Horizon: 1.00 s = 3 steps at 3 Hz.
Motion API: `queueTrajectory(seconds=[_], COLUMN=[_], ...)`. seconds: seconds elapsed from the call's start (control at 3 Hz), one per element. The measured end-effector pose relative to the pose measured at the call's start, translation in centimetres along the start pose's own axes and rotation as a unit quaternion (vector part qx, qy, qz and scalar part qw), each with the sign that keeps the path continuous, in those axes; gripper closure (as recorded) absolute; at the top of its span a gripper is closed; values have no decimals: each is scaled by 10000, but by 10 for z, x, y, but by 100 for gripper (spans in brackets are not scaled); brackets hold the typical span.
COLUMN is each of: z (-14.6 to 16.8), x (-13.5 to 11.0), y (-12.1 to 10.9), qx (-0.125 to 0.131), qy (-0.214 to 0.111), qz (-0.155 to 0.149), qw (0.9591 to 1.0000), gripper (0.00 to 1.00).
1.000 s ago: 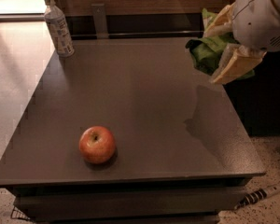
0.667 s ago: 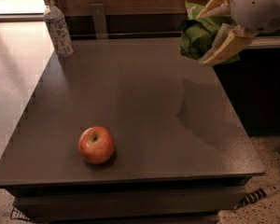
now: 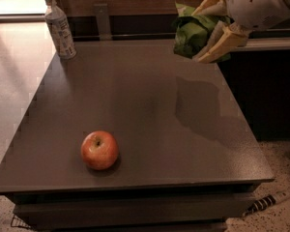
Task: Move green rice chip bag near blue plastic bottle
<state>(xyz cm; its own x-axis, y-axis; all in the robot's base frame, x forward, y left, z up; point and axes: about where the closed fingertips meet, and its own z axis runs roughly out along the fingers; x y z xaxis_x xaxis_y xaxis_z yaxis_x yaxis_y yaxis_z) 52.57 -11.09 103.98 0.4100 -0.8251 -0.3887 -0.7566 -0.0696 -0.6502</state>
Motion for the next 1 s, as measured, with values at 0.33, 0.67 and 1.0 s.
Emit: queueTrajectory(seconds=[0.33,0.67,1.0], z=[23,70,123], x=[-2,-10,-24], y=[-30,-73,-98], qx=[81,190,230], qy=[-226,-563,-945], qz=[-352,-891,-1286], qw=[9991,9943,9869], gripper=[100,100,100])
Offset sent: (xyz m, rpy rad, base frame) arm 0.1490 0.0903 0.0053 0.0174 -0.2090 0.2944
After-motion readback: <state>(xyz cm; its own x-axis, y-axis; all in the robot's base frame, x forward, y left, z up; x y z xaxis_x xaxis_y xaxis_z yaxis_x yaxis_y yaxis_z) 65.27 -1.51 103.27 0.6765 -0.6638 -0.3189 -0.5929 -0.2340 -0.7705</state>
